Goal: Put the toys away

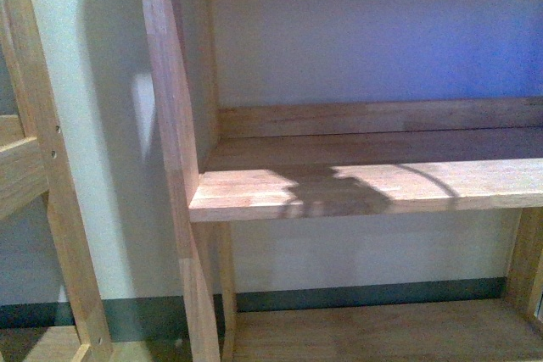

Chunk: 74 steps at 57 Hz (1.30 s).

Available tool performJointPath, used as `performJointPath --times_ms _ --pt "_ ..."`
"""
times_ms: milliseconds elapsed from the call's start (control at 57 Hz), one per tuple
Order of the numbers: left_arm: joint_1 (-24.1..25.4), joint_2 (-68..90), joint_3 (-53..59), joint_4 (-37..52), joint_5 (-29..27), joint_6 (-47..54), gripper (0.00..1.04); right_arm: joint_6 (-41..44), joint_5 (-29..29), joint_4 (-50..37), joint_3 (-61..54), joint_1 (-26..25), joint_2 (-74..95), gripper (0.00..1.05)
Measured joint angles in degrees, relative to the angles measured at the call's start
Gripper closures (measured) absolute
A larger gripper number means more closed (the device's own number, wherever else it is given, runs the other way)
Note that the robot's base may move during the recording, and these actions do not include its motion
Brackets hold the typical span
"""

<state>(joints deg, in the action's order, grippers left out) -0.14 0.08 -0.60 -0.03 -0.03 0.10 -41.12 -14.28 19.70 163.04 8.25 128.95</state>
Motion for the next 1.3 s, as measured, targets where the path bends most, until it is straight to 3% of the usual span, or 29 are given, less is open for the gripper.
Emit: performJointPath --times_ms 140,351,456,666,964,1297 --pt "0.0 0.0 0.0 0.0 0.0 0.0 0.06 -1.0 -0.6 -2.5 -4.8 0.2 -1.8 0.84" --pt "0.0 0.0 0.0 0.0 0.0 0.0 0.06 -2.3 0.3 -1.5 -4.8 0.6 -2.4 0.52" --pt "0.0 0.0 0.0 0.0 0.0 0.0 0.06 -0.4 3.2 -3.8 -9.6 0.9 -5.1 0.31" --pt "0.0 0.0 0.0 0.0 0.0 0.0 0.06 3.8 6.7 -5.2 -12.9 0.5 -8.8 0.01" --pt "0.0 0.0 0.0 0.0 0.0 0.0 0.06 6.8 6.8 -7.5 -18.5 0.1 -16.2 0.0" --pt "0.0 0.0 0.0 0.0 0.0 0.0 0.06 13.4 9.2 -13.6 -37.8 0.2 -30.0 0.0"
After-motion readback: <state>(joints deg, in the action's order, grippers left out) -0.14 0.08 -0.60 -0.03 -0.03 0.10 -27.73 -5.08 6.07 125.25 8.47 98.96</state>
